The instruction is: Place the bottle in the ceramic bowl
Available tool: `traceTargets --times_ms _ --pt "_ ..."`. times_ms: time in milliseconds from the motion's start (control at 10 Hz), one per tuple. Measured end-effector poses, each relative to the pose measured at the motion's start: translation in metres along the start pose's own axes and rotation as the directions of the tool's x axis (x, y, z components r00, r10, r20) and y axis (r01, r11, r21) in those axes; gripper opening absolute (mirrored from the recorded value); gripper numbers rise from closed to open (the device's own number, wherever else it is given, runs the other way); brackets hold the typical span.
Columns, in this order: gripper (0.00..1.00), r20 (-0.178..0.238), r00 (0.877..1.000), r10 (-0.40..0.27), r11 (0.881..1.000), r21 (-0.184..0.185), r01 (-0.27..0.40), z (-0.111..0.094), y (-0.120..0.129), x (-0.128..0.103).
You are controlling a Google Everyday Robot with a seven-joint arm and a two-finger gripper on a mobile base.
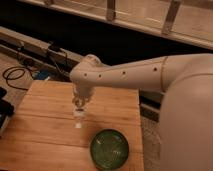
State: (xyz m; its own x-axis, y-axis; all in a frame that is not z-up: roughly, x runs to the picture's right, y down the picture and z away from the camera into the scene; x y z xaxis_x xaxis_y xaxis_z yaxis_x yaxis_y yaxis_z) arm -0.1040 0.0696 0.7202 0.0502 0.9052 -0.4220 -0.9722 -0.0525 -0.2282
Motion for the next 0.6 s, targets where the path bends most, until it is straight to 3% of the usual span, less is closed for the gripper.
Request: traceTargets --times_ms 300,600 --pt "0.0 0.033 0.999 0.019 1.0 0.004 -0.019 -0.014 -0.022 0.03" --pt "0.0 0.034 0.999 0.015 1.0 0.003 -0.015 -0.014 -0.021 0.033"
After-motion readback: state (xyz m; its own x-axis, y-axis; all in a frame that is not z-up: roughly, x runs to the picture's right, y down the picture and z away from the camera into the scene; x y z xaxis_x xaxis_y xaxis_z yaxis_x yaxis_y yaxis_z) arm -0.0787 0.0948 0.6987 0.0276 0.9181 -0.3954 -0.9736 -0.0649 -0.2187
